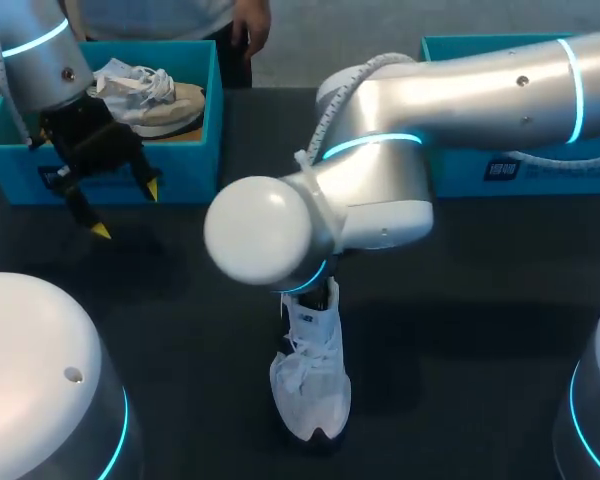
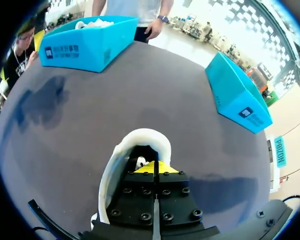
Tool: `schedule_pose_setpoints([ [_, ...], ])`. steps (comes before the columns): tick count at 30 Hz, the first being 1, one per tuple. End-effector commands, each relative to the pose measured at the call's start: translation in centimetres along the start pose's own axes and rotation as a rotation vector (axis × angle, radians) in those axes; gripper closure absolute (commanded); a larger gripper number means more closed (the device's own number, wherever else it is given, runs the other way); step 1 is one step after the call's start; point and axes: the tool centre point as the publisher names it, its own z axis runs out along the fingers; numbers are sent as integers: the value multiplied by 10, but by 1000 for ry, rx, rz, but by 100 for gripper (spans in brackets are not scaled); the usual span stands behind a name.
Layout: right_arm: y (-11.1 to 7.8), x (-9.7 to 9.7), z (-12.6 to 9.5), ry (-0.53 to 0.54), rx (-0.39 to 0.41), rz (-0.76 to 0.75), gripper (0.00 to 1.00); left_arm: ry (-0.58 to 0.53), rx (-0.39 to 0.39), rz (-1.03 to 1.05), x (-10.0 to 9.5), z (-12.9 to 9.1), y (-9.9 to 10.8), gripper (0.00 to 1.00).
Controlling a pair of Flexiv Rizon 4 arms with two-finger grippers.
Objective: Take the shoe out of the shoebox, open the shoe tongue, remove and reinsert the insole, then place the shoe into the shoebox
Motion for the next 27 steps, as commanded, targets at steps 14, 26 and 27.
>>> schedule_pose_setpoints([
  [14,-18,26,36,-6,51,-53,100,-2,-3,0,1,0,0,0],
  [26,-43,34,41,14,173,-26,100,-2,-3,0,1,0,0,0],
  [27,-46,34,41,22,184,-14,100,-2,-3,0,1,0,0,0],
])
